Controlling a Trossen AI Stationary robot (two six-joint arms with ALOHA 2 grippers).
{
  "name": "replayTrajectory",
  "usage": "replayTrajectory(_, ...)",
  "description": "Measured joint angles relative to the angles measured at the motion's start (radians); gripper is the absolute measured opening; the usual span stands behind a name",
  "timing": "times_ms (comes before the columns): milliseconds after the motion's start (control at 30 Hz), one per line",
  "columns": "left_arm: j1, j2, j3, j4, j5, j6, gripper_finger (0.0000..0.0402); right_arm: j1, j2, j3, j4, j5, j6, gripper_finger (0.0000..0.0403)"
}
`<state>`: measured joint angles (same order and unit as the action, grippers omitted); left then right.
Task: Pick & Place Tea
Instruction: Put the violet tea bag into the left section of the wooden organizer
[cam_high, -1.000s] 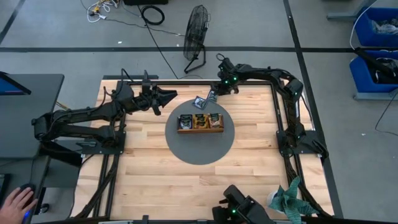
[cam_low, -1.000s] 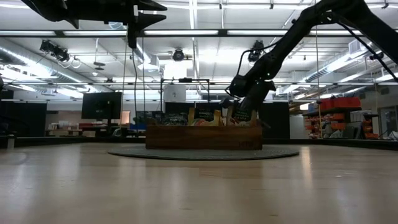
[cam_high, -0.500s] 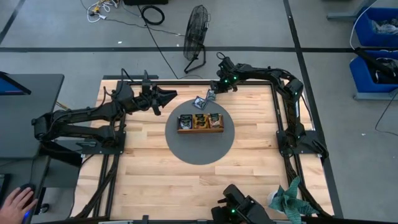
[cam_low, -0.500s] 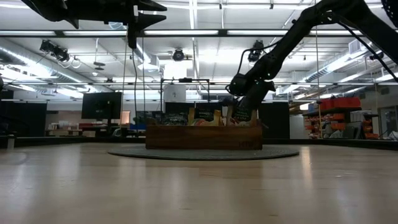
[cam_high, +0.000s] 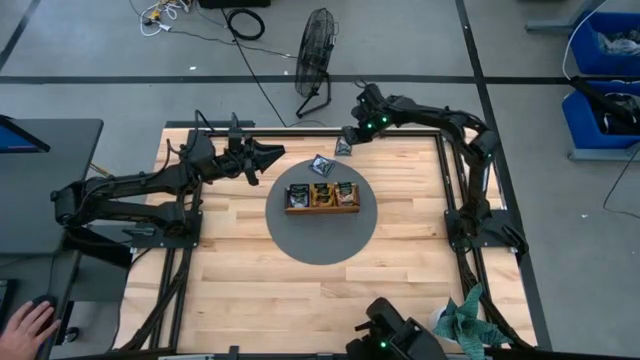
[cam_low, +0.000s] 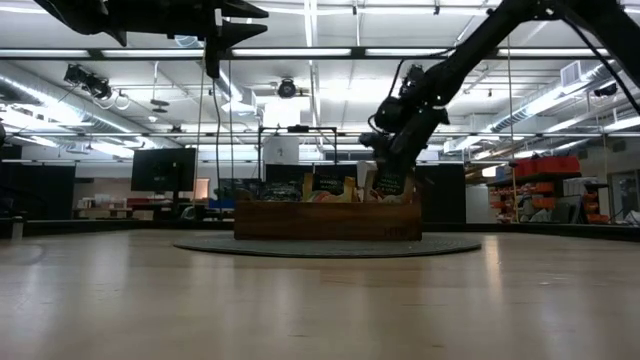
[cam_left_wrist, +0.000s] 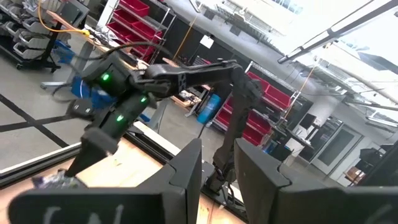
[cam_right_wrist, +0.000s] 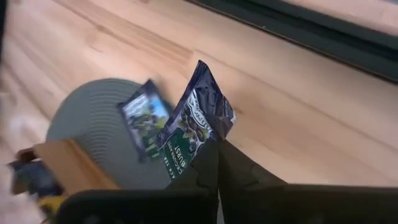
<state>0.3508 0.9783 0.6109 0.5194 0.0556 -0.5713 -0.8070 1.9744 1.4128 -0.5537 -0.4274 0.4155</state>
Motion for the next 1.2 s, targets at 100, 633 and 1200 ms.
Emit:
replayTrajectory(100,0.000,0.000,0.000,0.000,0.000,0.000,0.0099,0.000,-0.050,0.000,-0.042,-0.014,-0.032,0.0001)
replayTrajectory(633,0.006,0.003,0.000,-0.142,0.050,-0.165,0.0099,0.190,-0.279,0.000,-0.268,-0.224,-0.142,0.0000)
replayTrajectory(1200,-0.071,0.003,0.000,-0.219,0.315,-0.393,0.0099,0.555,-0.336,0.000,-0.224,-0.278,-0.083,0.0000)
